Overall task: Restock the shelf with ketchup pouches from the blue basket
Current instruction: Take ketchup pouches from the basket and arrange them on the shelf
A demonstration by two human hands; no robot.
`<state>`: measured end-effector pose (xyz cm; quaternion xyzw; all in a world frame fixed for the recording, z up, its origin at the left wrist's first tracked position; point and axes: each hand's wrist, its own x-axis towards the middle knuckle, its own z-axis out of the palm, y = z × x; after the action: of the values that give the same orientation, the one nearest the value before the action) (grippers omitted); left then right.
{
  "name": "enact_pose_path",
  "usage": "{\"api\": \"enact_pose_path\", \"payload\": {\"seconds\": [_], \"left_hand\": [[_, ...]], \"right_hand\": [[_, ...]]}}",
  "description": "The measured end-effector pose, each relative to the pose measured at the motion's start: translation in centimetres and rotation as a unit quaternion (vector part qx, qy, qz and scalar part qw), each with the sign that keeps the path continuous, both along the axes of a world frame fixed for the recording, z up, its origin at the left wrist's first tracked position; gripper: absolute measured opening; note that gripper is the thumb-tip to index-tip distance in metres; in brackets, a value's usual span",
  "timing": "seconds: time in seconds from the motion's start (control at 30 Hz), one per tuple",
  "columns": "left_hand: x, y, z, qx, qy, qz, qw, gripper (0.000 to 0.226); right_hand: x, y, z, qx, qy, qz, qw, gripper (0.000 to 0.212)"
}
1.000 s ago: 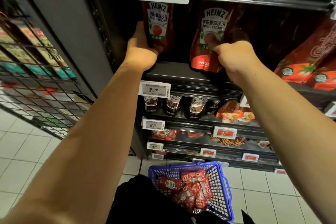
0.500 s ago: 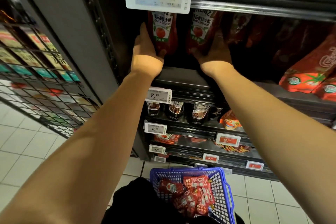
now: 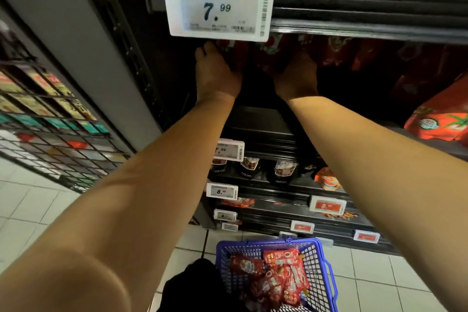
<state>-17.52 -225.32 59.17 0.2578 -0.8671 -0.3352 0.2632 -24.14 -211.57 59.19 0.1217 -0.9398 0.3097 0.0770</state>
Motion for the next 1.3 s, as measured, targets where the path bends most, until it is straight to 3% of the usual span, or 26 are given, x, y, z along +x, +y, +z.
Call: {"api": "enact_pose_path", "payload": {"seconds": [0.13, 0.3, 0.4, 0.5, 0.6, 0.67, 0.73, 0.83, 0.9, 1.0, 1.1, 1.17, 1.23, 1.3], "left_hand": [[-0.7, -0.3, -0.3, 0.007, 0.011, 0.01, 1.0, 0.074], [-0.1, -0.1, -0.2, 0.027, 0.047, -0.009, 0.998, 0.069], [0.6, 0.3, -0.2, 0.033, 0.057, -0.017, 0.998, 0.068], [2.0, 0.2, -0.4, 0.031, 0.068, -0.01, 0.997, 0.057], [3.4, -0.4, -0.6, 0.056, 0.093, -0.031, 0.994, 0.042], [3.8, -0.7, -0.6, 0.077, 0.067, -0.049, 0.994, 0.035], [4.0, -0.9, -0.6, 0.093, 0.036, -0.077, 0.992, 0.03], [4.5, -0.6, -0.5, 0.106, 0.003, -0.131, 0.986, 0.025], [5.1, -0.4, -0.5, 0.103, -0.015, -0.169, 0.98, 0.02], [6.1, -0.2, -0.4, 0.101, -0.029, -0.231, 0.967, 0.027], [7.6, 0.0, -0.8, 0.042, -0.049, -0.255, 0.965, 0.029], [9.1, 0.6, -0.9, -0.022, -0.021, -0.258, 0.966, 0.026], [11.2, 1.9, -0.6, -0.082, 0.069, -0.279, 0.954, 0.023], [13.7, 4.4, -1.3, -0.106, 0.15, -0.303, 0.935, 0.036]], "right_hand": [[-0.7, -0.9, -0.2, 0.013, 0.009, -0.012, 1.0, 0.059], [0.2, -0.7, -0.3, 0.021, 0.031, 0.015, 0.999, 0.044], [0.7, 0.8, -0.6, 0.02, -0.004, 0.006, 1.0, 0.051], [1.7, 2.8, -0.3, -0.002, -0.004, -0.013, 1.0, 0.042], [2.9, 5.1, 0.1, 0.076, 0.007, -0.024, 0.997, 0.029], [3.8, 6.7, 0.0, 0.084, -0.021, -0.027, 0.996, 0.027], [5.4, 8.1, -0.1, 0.028, -0.041, -0.035, 0.998, 0.023], [8.6, 10.2, 0.1, -0.13, -0.053, -0.105, 0.984, 0.02], [10.5, 11.5, 0.0, -0.171, -0.065, -0.129, 0.975, 0.016], [13.3, 13.3, -0.2, -0.272, -0.084, -0.102, 0.953, 0.022], [16.3, 15.9, -0.4, -0.323, -0.081, -0.09, 0.938, 0.026], [18.3, 18.1, -1.1, -0.376, -0.077, -0.109, 0.917, 0.02], [19.9, 20.9, -2.6, -0.417, -0.094, -0.16, 0.89, 0.015], [21.2, 23.7, -5.2, -0.416, -0.15, -0.197, 0.875, 0.016]]}}
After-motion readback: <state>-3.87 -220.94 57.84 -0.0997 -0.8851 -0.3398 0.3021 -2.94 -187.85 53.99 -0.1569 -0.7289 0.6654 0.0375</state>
